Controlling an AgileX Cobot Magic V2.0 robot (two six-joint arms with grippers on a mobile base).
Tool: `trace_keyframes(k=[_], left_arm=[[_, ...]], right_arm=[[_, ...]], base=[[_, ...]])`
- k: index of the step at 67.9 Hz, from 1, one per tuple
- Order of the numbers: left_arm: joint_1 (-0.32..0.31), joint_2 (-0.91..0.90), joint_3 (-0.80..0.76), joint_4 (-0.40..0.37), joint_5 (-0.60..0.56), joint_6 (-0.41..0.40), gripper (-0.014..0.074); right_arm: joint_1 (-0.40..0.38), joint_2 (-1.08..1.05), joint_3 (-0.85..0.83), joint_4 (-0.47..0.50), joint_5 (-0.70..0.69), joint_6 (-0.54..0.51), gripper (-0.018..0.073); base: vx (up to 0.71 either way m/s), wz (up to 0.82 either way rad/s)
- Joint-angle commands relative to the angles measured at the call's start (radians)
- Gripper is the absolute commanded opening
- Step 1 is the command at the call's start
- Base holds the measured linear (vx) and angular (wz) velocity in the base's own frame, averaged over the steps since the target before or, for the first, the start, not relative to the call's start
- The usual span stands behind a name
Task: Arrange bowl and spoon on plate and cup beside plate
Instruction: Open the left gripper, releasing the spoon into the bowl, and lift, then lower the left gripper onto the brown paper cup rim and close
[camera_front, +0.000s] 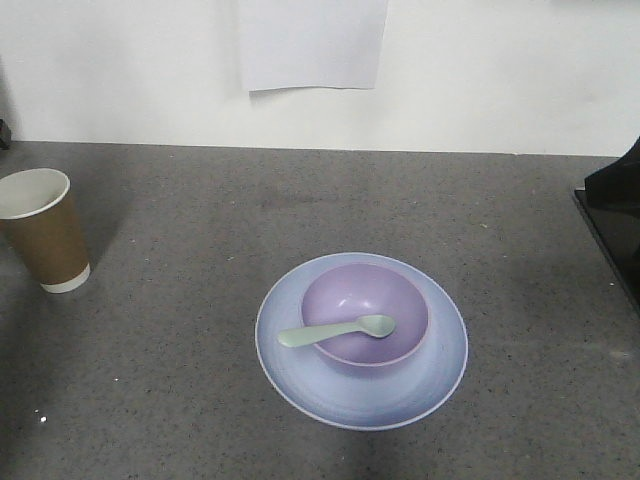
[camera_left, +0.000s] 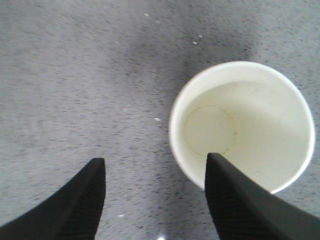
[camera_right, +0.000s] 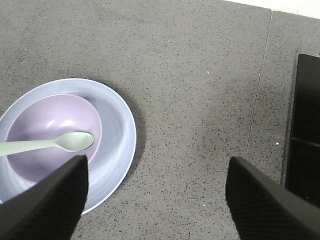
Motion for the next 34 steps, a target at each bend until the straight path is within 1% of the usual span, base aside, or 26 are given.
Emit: trace_keyframes(k=[1, 8, 34], left_arm=[[0.000, -0.040, -0.004, -0.042, -0.083, 0.014, 0.0430], [0.003, -0.035, -0.004, -0.062, -0.105, 0.016, 0.0430], [0.003, 0.027, -0.004, -0.062, -0.109, 0.015, 0.0430]], right_arm=[[-0.007, -0.013, -0.023, 0.004, -0.062, -0.009, 0.0542], [-0.007, -0.013, -0.023, 0.001, -0.064, -0.010, 0.0542], [-0.007, -0.013, -0.023, 0.001, -0.062, -0.010, 0.0542]], base=[[0.00, 0.00], [0.00, 0.00], [0.00, 0.00]])
